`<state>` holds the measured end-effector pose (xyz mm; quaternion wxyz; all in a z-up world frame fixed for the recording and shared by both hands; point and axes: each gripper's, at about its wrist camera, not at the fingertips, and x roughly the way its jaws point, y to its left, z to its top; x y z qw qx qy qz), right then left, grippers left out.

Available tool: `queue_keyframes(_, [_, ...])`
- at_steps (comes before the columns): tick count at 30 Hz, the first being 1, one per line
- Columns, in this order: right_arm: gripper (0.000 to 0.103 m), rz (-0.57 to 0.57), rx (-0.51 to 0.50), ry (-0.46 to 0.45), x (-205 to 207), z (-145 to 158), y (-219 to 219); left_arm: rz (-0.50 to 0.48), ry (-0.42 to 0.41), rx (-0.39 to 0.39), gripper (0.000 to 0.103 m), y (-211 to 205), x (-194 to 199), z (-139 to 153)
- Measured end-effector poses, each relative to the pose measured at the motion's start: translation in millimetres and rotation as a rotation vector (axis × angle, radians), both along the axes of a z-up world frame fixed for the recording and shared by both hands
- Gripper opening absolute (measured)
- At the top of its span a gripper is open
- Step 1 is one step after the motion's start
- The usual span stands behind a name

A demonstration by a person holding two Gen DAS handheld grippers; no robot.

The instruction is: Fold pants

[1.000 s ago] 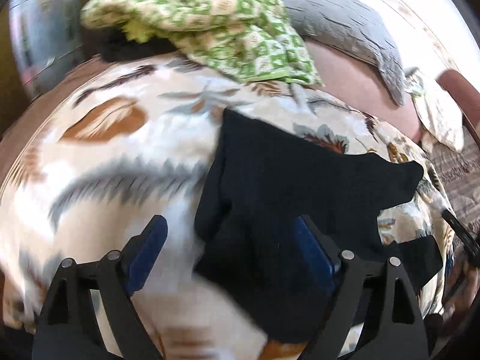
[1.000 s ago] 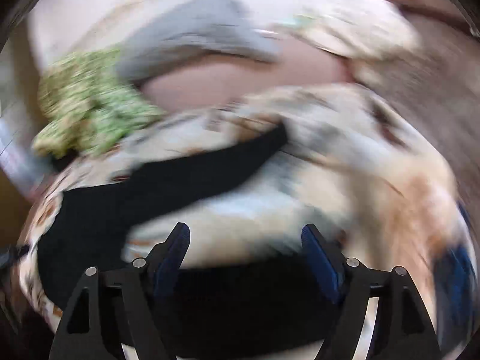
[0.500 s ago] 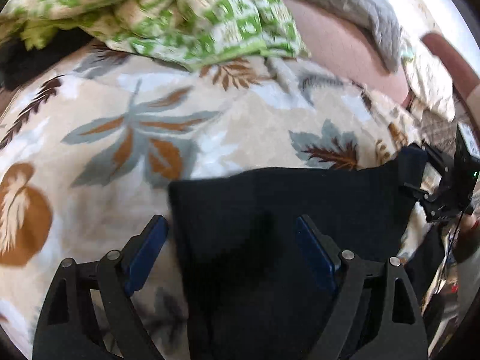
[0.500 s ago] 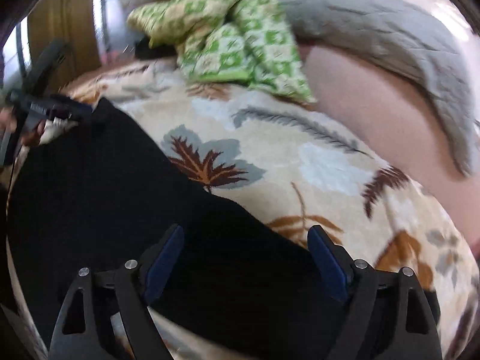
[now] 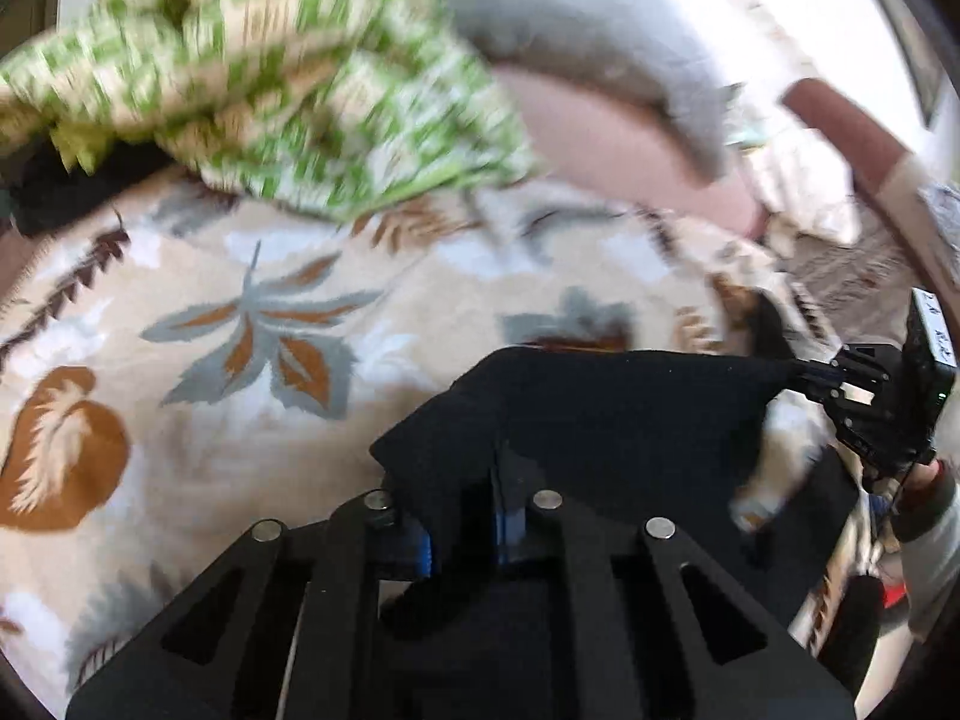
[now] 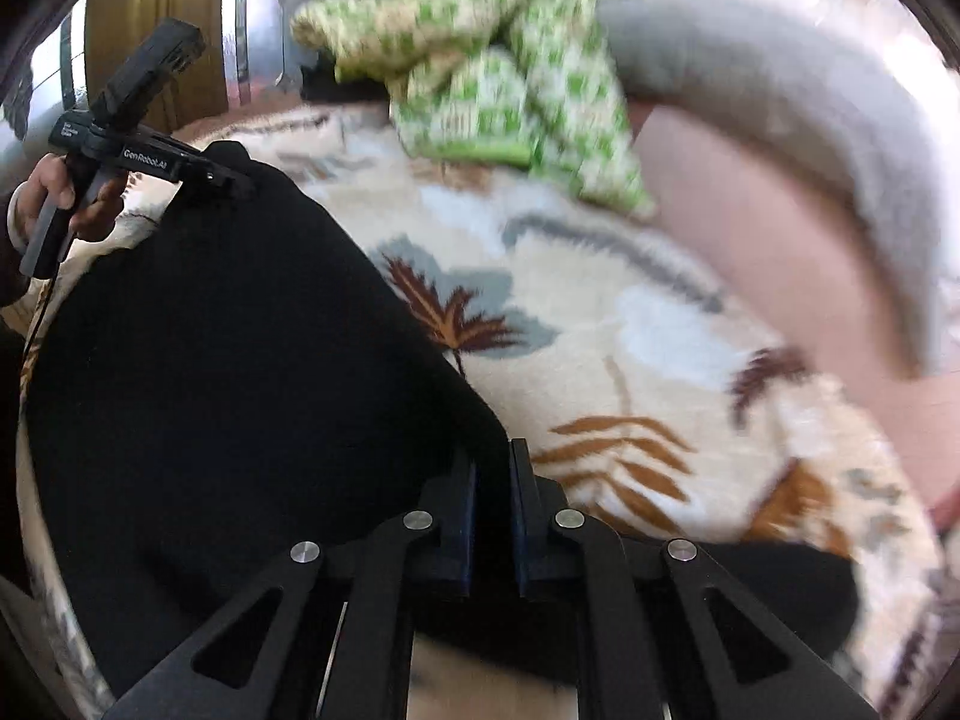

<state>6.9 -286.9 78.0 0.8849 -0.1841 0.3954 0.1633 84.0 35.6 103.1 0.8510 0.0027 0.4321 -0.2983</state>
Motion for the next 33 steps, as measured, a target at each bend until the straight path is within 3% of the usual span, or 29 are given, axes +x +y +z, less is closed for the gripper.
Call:
queue_keyframes(3, [0.005, -0.02, -0.012, -0.101, -63, 28, 6, -0.037, -0.019, -0.046, 0.011, 13, -46, 14])
queue_keyframes(6, [0.004, -0.022, -0.01, -0.132, -125, 32, 21, -0.038, 0.003, -0.045, 0.011, 24, -88, 6])
queue_keyframes(10, [0.004, -0.032, -0.01, -0.076, -181, 5, 47, -0.003, 0.098, 0.022, 0.011, 33, -115, -24])
queue_keyframes(13, [0.004, -0.083, 0.056, 0.017, -196, -24, 58, 0.047, 0.168, 0.068, 0.02, 38, -122, -47])
queue_keyframes(15, [0.006, -0.115, 0.052, 0.069, -196, -45, 63, 0.081, 0.181, 0.035, 0.024, 46, -130, -49])
queue_keyframes(16, [0.008, -0.128, 0.051, 0.068, -196, -49, 63, 0.099, 0.189, 0.026, 0.036, 50, -132, -45])
queue_keyframes(17, [0.012, -0.14, 0.073, 0.057, -199, -48, 62, 0.129, 0.185, 0.037, 0.055, 56, -135, -39])
queue_keyframes(19, [0.03, -0.157, 0.136, 0.095, -199, -36, 55, 0.179, 0.136, 0.075, 0.064, 66, -143, -26])
queue_keyframes(21, [0.068, -0.148, 0.22, 0.096, -202, -14, 45, 0.216, 0.068, 0.104, 0.064, 75, -150, -10])
queue_keyframes(23, [0.076, -0.192, 0.225, 0.008, -202, 9, 37, 0.26, 0.017, 0.088, 0.068, 81, -152, 4])
queue_keyframes(27, [0.075, -0.324, 0.182, -0.046, -154, 26, 27, 0.256, -0.002, 0.019, 0.07, 67, -145, 13])
queue_keyframes(31, [0.075, -0.486, 0.103, 0.034, -72, -2, 25, 0.198, 0.013, 0.026, 0.07, 33, -141, 3])
queue_keyframes(32, [0.07, -0.507, 0.099, 0.074, -54, -14, 25, 0.182, 0.031, 0.031, 0.07, 22, -139, -4])
queue_keyframes(33, [0.056, -0.526, 0.092, 0.11, -41, -26, 23, 0.158, 0.047, 0.04, 0.07, 12, -137, -11])
